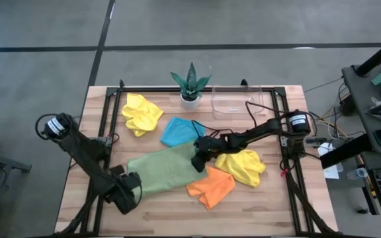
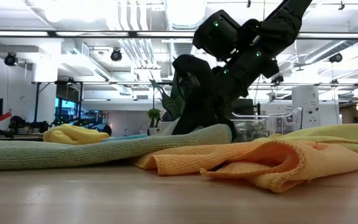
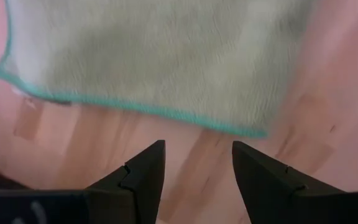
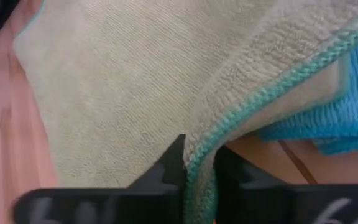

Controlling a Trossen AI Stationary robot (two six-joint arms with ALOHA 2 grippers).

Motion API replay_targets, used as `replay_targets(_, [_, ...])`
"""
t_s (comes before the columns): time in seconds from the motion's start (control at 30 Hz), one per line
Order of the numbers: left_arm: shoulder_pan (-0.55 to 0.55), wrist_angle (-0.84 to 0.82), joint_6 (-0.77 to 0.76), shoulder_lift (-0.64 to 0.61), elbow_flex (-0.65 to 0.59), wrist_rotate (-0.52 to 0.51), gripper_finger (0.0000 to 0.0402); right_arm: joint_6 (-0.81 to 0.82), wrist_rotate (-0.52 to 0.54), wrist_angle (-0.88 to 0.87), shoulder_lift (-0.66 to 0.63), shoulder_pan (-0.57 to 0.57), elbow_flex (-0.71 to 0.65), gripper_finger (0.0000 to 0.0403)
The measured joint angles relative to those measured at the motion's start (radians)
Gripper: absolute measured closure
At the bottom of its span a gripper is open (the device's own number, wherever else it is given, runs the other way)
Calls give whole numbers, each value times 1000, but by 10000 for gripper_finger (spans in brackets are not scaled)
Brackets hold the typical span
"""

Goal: Fold microfiber towels
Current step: Fold the green microfiber towel

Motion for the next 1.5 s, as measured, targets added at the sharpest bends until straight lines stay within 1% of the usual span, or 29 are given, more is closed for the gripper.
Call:
replay_targets(0.03, [-8,-2,-14,0,-3,1,231,-11,-1,-2,-5,0,0,386])
replay_targets(0.13, [-22,5,-55,0,-20,0,231,-29,-11,-29,-19,0,0,392])
replay_targets(0.23, [-23,59,-68,0,-45,-12,231,-47,-19,-104,-44,-3,0,394])
replay_targets(0.33, [-22,119,-68,0,-60,-54,231,-77,-18,-205,-85,-8,-1,394])
replay_targets(0.47, [-23,129,-69,-1,-56,-56,231,-93,-17,-300,-151,-14,-1,394])
replay_targets(0.57, [-23,127,-67,-12,-52,-66,231,-83,-18,-306,-186,-16,-1,394])
replay_targets(0.7, [-25,123,-60,-45,-57,-136,231,-55,-23,-216,-197,-12,-1,394])
replay_targets(0.83, [-29,119,-40,-104,-57,-205,231,-1,-73,-70,-162,-11,-1,394])
replay_targets(0.93, [-29,116,-24,-160,-57,-214,231,52,-80,63,-123,-11,-1,394])
replay_targets(1.0, [-30,117,-11,-196,-57,-229,231,81,-93,109,-91,-11,12,394])
replay_targets(1.23, [-53,118,65,-297,-59,-363,231,71,-101,107,40,6,169,394])
replay_targets(1.43, [-92,117,46,-301,-80,-362,231,37,-101,107,139,13,313,394])
replay_targets(1.5, [-104,119,23,-294,-97,-340,231,35,-100,108,173,14,360,394])
